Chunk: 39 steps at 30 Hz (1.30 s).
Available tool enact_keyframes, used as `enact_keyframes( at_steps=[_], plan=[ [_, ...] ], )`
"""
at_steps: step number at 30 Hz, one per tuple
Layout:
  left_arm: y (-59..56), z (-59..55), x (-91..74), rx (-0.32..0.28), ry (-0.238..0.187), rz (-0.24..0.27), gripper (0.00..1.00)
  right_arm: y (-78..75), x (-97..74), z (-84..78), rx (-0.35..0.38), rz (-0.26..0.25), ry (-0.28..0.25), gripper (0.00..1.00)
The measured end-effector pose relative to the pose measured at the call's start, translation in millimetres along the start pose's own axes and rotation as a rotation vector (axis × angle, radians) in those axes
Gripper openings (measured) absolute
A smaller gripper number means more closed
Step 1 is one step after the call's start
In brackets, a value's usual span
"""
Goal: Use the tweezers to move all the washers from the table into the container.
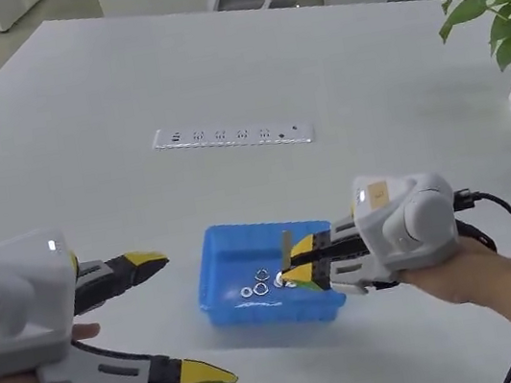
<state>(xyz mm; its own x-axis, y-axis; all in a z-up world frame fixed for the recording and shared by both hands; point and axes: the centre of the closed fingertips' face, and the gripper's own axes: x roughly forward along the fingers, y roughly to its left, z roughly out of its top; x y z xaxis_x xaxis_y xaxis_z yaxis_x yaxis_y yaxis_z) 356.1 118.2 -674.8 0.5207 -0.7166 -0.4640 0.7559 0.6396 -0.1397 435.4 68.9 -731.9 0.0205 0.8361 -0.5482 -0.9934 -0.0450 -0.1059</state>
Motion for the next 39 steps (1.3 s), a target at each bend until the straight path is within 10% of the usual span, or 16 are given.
enact_keyframes(
  at_steps=[19,39],
  plan=[
    [3.9,4.9,11.6,-0.009,-0.001,-0.024,0.93,-6.3,9.4,-16.3,0.023,0.001,0.014,0.08],
    [19.3,26.8,49.0,0.133,0.004,-0.07,0.52,-1.7,16.4,-24.0,0.038,0.019,0.023,0.08]
  ],
)
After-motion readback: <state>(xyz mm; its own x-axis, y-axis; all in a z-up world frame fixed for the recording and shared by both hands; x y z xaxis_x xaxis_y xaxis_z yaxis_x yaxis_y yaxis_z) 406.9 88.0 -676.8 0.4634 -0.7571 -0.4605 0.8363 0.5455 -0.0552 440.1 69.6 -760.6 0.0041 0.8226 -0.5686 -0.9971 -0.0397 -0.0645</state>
